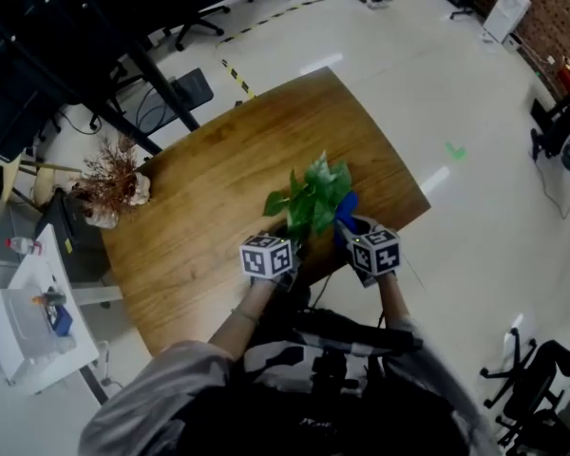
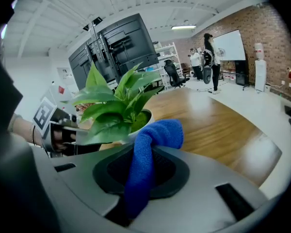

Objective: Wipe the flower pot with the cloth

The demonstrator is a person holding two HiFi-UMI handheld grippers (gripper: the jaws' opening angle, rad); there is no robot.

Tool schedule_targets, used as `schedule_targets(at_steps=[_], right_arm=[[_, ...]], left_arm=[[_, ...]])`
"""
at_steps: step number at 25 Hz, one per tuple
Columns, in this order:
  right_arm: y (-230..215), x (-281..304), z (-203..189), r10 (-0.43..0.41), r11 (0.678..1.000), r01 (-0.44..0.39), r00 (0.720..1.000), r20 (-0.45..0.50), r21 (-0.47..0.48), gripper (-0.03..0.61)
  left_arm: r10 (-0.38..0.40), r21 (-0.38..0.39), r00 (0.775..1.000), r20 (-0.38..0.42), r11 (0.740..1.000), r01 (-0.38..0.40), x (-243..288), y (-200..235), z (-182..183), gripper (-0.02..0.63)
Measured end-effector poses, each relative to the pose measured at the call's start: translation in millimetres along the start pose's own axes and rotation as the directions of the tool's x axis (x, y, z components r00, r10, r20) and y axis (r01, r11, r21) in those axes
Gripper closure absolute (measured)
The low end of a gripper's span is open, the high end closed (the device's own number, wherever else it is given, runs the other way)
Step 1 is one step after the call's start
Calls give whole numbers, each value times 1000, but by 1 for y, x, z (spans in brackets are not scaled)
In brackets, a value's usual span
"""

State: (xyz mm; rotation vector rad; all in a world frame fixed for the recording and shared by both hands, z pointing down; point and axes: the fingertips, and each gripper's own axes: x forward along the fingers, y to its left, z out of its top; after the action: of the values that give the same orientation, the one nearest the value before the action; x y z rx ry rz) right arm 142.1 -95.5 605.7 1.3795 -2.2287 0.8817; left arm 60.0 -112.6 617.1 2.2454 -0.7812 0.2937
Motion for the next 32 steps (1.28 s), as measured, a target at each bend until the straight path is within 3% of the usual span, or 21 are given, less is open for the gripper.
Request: schedule_targets(at_steps=[6,13,17,19,23,27,32], right_arm=[[21,22,-16,47,998,-46,998,-36,33,522],[54,45,-28,110,994,-109,990,-91,19,522],[45,32,-28,85,996,-81,993,-84,45,522],[33,20,-25,56,998,-56,995,-86,3,522],[5,15,-6,-3,983,-14,996,-89,-182,522],[-3,21,28,42,979,-43,999,-11,-199,522],[11,30,28,86,975,-90,996,-28,-203,522]], left_arm=[[22,-29,999,25,999,-21,-3,23,16,607],[43,-108,991,125,994,-29,-6,53,40,607],[60,-80,994,95,995,-53,-9,52,35,608],[60,-43,997,56,997,-58,-10,46,29,607],[32,3,999,26,999,-32,-6,29,22,607],[24,3,999,24,1000,-24,-3,26,20,607],[47,-28,997,66,999,-46,-8,41,30,607]])
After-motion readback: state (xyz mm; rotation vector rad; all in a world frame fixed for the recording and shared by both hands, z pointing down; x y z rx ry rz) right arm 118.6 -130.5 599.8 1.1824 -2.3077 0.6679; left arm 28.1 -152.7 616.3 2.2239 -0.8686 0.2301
